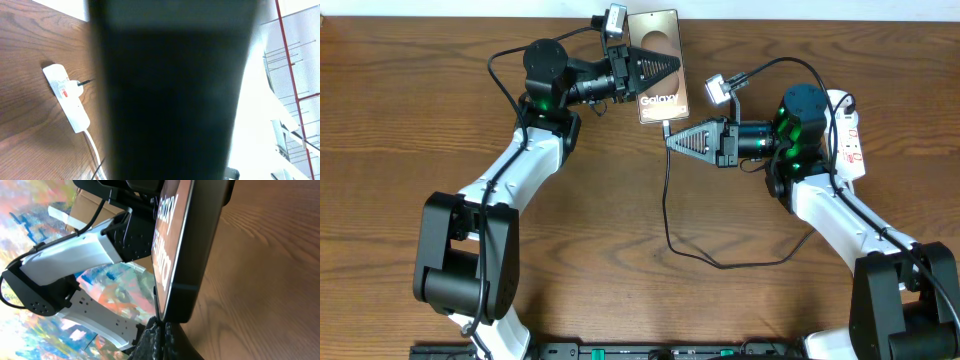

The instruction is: Plug charger to phone and switch on socket

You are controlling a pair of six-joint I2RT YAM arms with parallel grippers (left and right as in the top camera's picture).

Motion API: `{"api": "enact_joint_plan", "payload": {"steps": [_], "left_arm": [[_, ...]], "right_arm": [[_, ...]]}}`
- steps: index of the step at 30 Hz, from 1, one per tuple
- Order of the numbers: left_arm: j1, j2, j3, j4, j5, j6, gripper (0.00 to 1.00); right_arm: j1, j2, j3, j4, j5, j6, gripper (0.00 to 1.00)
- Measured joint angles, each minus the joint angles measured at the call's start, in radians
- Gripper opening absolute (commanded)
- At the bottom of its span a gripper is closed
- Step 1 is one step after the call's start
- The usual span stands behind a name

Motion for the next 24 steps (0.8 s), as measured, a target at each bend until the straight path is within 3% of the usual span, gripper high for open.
{"api": "enact_joint_plan", "payload": {"steps": [24], "left_arm": [[0.000,0.000,0.000,0.000,-0.023,-0.014,0.07]], "right_arm": [[0.000,0.000,0.000,0.001,0.016,0.000,0.01]]}}
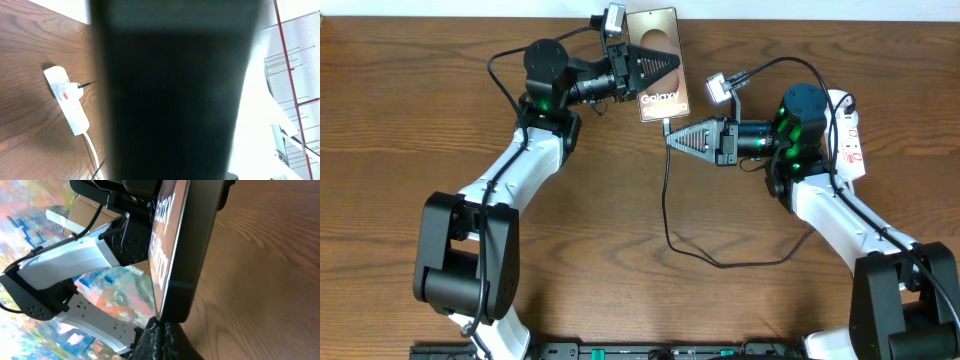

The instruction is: Plug charger to phone and switch on socket

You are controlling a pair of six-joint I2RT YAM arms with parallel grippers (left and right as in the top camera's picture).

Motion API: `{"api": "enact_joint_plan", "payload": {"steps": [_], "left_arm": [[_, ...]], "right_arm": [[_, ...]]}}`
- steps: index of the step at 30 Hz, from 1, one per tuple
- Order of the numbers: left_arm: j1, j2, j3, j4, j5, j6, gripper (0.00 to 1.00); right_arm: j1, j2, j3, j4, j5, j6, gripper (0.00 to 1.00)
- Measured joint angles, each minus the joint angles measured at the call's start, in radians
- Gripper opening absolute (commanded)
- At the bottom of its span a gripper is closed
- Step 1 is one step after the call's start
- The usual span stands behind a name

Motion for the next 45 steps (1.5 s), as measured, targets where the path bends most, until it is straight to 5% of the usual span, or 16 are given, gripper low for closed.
{"api": "enact_joint_plan", "payload": {"steps": [45], "left_arm": [[-0.023,0.000,0.001,0.005,0.054,0.156,0.07]], "right_arm": [[-0.002,0.000,-0.010,0.031,0.019,0.037,0.01]]}}
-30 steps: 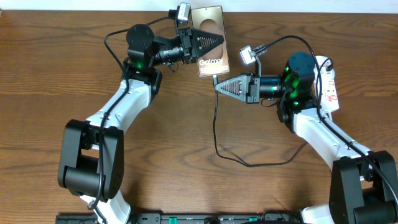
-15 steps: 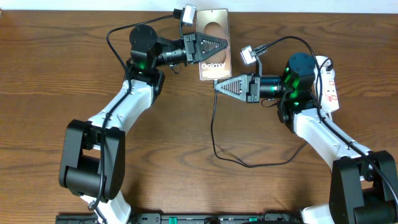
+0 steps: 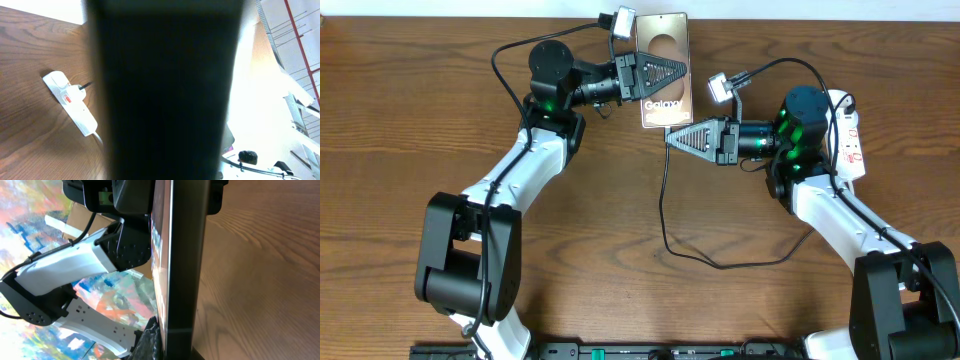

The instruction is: Plug charger to phone and switch on socket

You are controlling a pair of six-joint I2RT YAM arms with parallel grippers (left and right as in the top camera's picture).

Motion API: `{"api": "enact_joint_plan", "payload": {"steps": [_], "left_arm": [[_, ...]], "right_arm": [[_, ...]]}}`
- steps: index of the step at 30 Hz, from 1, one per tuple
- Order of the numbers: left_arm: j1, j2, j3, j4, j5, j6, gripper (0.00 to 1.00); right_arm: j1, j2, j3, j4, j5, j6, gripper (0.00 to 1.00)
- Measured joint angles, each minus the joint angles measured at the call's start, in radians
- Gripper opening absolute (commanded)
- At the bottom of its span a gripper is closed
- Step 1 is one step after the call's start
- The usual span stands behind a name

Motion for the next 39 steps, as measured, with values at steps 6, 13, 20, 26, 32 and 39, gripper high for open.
{"api": "enact_joint_plan", "payload": {"steps": [6,13,20,26,32,39], "left_arm": [[0.000,0.000,0.001,0.000,0.000,0.000,0.07],[0.000,0.000,0.001,-0.002,-0.002,0.000,0.08],[-0.021,0.000,0.001,-0.007,0.050,0.000,0.07],[-0.034,0.000,0.001,-0.007,0.075,0.000,0.07],[-0.032,0.000,0.001,-0.007,0.075,0.000,0.07],[-0.032,0.000,0.001,-0.007,0.070,0.000,0.07]], "right_arm": [[0.000,0.000,-0.002,0.006,0.005,0.000,0.01],[0.000,0.000,-0.002,0.009,0.006,0.005,0.15],[0.000,0.000,-0.002,0.035,0.048,0.011,0.42],[-0.001,-0.001,-0.001,0.060,0.053,0.012,0.56],[-0.008,-0.002,-0.001,0.063,-0.024,0.004,0.85],[-0.019,-0.002,-0.010,0.061,-0.104,-0.020,0.90]]}}
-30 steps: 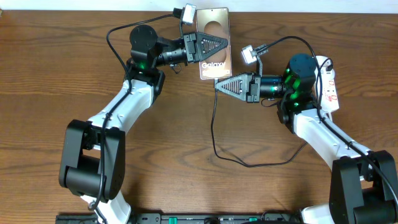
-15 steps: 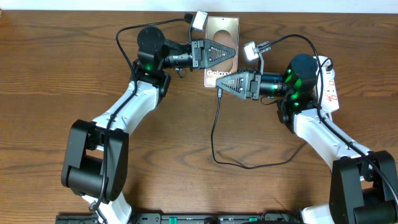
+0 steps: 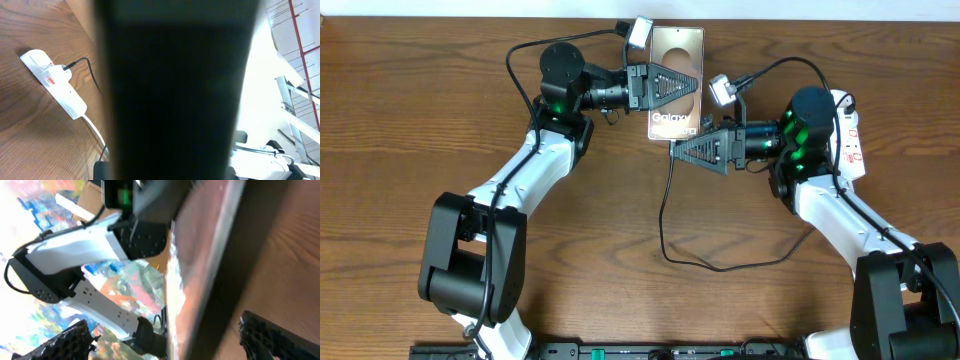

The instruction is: Plug charger to phone and switch on socket

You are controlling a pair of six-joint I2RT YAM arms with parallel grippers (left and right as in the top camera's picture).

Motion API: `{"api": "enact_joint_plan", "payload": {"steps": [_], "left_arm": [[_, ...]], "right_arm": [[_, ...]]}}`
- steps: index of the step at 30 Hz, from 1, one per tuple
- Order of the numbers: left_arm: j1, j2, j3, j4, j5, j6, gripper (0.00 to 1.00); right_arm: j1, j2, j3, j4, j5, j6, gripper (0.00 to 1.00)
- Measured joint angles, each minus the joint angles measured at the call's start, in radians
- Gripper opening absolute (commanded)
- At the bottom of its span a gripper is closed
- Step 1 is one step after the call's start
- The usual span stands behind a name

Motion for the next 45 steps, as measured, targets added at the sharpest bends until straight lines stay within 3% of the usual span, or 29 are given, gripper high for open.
{"api": "enact_joint_plan", "payload": {"steps": [8,11,17,23,29,31,33,45], "left_arm": [[0.000,0.000,0.000,0.000,-0.029,-0.016,0.07],[0.000,0.000,0.000,0.000,-0.038,-0.029,0.08],[0.000,0.000,0.000,0.000,-0.049,-0.051,0.07],[0.001,0.000,0.000,0.001,-0.050,-0.057,0.07],[0.003,0.000,0.000,0.000,-0.053,-0.057,0.08],[0.003,0.000,0.000,0.000,-0.053,-0.057,0.07],[0.003,0.000,0.000,0.000,-0.053,-0.056,0.07],[0.006,0.000,0.000,0.005,-0.051,-0.049,0.07]], "right_arm": [[0.004,0.000,-0.073,-0.003,0.019,-0.030,0.71],[0.017,0.000,-0.074,-0.002,0.042,-0.042,0.53],[0.053,0.000,-0.075,-0.001,0.104,-0.047,0.52],[0.058,0.000,-0.075,0.003,0.129,-0.051,0.28],[0.058,0.000,-0.075,0.034,0.130,-0.051,0.25],[0.058,0.000,-0.075,0.044,0.132,-0.051,0.18],[0.058,0.000,-0.075,0.055,0.129,-0.051,0.03],[0.060,-0.009,-0.083,0.117,0.128,0.014,0.01]]}}
